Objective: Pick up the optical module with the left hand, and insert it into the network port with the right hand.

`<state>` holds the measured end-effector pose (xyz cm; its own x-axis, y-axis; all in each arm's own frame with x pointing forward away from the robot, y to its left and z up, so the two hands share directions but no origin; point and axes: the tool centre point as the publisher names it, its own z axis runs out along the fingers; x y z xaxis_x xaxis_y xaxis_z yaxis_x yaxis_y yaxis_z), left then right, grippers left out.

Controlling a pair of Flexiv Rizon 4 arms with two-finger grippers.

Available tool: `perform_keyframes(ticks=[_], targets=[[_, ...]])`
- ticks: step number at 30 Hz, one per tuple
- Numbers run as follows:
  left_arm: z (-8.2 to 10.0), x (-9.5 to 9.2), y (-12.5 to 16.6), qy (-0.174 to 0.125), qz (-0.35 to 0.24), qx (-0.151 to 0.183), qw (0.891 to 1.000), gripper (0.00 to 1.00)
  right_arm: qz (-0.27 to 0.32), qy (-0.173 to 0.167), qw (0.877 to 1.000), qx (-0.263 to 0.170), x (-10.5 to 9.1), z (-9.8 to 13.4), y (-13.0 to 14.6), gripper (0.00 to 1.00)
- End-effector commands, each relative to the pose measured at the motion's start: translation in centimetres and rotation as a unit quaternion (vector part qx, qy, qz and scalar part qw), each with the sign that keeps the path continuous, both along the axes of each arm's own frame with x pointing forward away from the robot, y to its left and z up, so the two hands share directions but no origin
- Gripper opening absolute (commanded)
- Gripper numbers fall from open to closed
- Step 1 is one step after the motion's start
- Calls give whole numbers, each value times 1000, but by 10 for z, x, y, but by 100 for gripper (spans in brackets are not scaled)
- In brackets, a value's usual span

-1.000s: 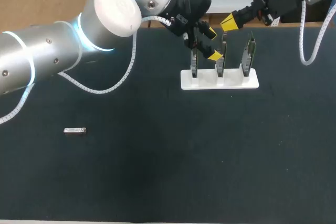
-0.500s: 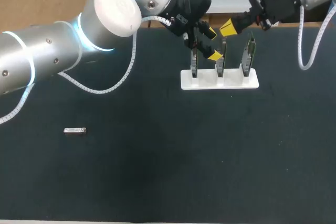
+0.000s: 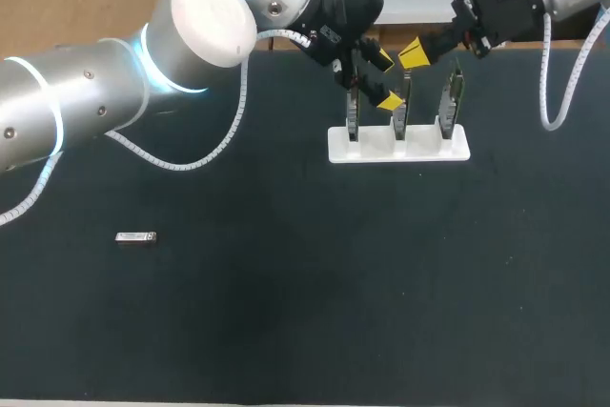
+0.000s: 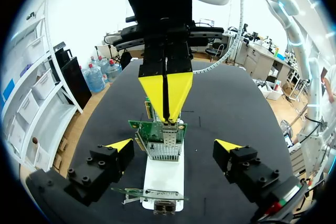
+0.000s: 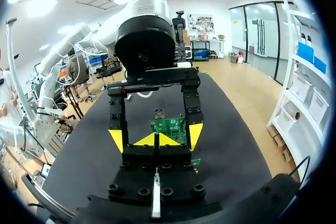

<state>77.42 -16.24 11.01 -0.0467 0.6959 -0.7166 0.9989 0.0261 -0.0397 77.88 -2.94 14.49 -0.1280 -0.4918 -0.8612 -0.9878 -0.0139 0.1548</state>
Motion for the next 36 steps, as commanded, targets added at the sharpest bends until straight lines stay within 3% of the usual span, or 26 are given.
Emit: perform_keyframes(ticks=[1, 13, 27, 36], targets=[[1, 1, -1, 1, 0, 3, 1000, 100, 0, 2, 1000, 1, 1, -8, -1, 0], [1, 1, -1, 1, 0, 3, 1000, 100, -2, 11, 1000, 5, 0, -12, -2, 0], [1, 1, -1, 1, 0, 3, 1000, 100, 2, -24, 999, 43, -2, 30, -3, 0], [1, 1, -1, 1, 0, 3, 1000, 100, 15, -22, 998, 50, -8, 38, -28, 0]])
